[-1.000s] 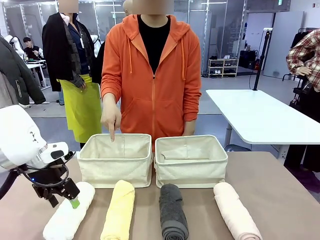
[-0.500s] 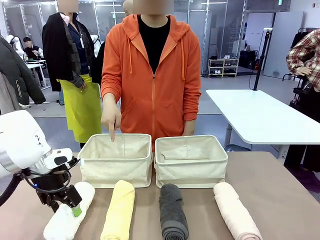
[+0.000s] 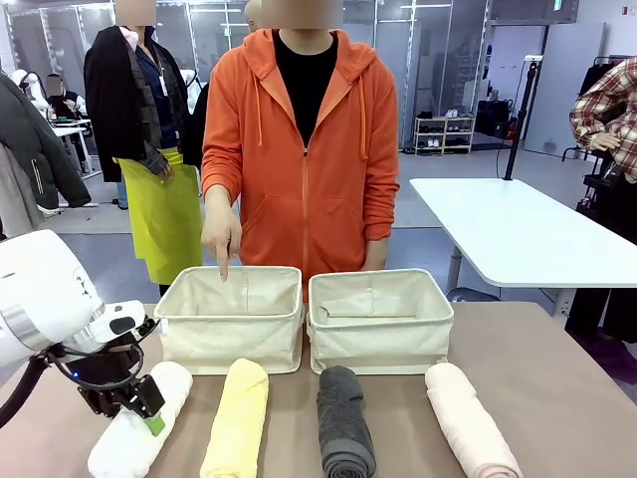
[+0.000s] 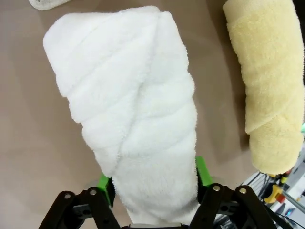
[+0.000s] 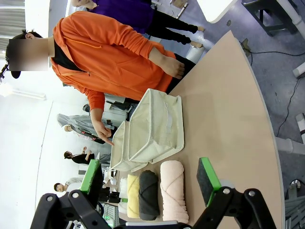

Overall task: Divide the towels into two baskets.
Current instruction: Pick up one hotel-folded towel and place it in the Fabric basket indicated by the person.

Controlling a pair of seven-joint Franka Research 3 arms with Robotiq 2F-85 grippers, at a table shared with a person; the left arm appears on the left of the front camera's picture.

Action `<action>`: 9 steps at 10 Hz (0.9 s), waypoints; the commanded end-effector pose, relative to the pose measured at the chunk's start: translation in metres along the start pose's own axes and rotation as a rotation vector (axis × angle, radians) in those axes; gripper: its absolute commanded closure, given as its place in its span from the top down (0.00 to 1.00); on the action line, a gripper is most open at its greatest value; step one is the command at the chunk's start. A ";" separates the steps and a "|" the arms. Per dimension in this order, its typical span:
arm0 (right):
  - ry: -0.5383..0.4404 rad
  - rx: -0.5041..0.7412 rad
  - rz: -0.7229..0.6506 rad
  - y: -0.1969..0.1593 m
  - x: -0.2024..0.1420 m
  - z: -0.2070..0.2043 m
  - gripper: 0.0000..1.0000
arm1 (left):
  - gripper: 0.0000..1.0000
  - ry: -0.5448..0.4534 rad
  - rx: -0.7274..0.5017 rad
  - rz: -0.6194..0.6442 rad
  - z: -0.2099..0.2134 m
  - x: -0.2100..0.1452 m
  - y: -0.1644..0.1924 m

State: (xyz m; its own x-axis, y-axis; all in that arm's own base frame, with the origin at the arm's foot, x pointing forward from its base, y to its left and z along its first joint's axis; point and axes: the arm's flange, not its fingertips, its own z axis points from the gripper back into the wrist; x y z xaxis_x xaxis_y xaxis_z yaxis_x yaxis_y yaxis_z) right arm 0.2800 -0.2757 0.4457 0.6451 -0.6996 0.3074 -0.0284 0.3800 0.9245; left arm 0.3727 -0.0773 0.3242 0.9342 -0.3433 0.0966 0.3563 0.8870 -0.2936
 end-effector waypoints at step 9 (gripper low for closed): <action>-0.006 0.008 0.005 0.003 0.000 0.002 1.00 | 0.39 -0.162 -0.028 -0.174 0.105 -0.058 -0.049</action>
State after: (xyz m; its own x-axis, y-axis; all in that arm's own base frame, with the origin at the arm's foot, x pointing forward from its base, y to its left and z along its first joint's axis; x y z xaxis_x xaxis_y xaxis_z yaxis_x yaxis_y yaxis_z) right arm 0.2798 -0.2759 0.4458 0.6445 -0.6999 0.3077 -0.0285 0.3802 0.9245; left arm 0.3377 -0.0764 0.4316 0.8591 -0.4312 0.2757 0.5006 0.8203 -0.2766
